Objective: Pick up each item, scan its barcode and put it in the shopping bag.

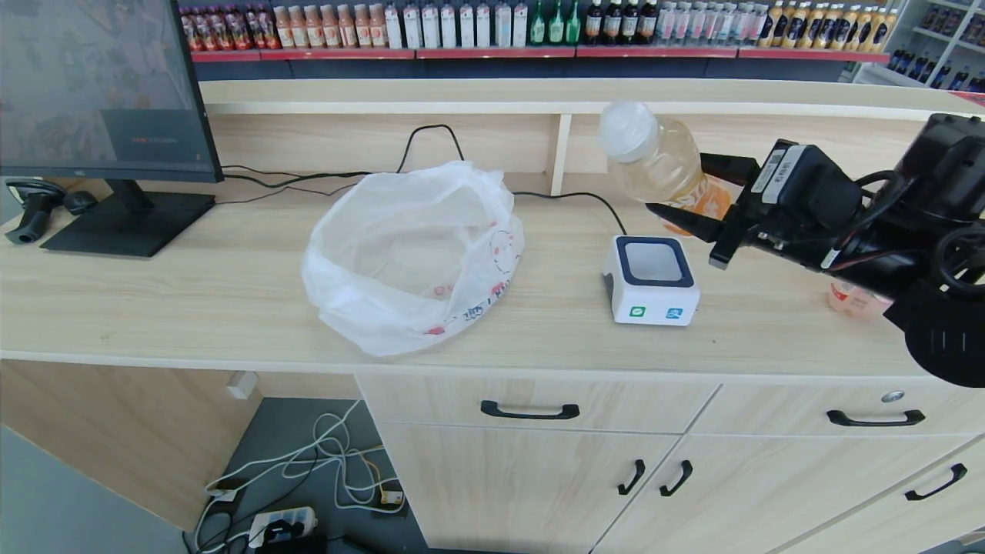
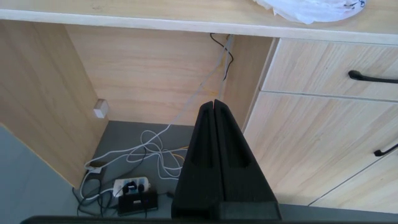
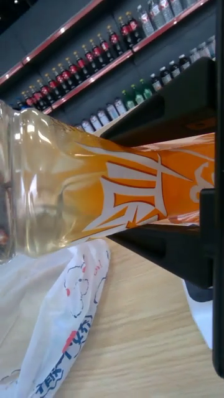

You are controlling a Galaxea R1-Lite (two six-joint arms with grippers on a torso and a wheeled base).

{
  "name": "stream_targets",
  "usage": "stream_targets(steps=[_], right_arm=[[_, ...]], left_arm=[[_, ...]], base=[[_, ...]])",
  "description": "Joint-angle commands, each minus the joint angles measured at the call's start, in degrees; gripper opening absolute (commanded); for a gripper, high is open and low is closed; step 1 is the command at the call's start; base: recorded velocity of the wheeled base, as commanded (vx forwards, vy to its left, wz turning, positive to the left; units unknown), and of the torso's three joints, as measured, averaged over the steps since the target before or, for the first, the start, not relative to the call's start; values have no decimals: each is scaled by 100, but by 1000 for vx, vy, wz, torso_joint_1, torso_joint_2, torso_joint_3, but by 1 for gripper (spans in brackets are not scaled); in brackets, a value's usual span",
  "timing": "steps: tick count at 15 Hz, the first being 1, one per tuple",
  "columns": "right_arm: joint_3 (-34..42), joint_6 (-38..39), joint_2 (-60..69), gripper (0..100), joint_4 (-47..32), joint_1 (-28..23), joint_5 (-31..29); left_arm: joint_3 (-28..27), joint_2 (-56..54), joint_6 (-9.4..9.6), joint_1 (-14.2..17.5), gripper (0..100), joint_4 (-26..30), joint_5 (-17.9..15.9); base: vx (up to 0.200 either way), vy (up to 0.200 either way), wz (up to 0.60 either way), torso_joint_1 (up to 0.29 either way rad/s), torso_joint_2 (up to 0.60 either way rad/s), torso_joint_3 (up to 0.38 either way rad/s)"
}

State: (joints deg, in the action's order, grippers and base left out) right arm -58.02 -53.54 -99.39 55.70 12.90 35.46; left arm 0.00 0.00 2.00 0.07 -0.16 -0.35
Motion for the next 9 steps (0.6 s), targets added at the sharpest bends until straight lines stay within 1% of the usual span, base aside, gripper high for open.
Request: stream_targets(steps=[1, 2, 9], right_arm=[[18, -60, -1, 0, 2, -121, 66], [36, -86, 7, 0, 2, -191, 84], [53, -306, -142, 0, -6, -191, 110]], left_arm=[[0, 0, 2, 1, 0, -2, 0], [0, 0, 2, 1, 0, -2, 0], [0, 0, -15, 1, 0, -2, 0]], base=[[0, 0, 0, 0, 0, 0], [0, 0, 0, 0, 0, 0], [0, 0, 0, 0, 0, 0]])
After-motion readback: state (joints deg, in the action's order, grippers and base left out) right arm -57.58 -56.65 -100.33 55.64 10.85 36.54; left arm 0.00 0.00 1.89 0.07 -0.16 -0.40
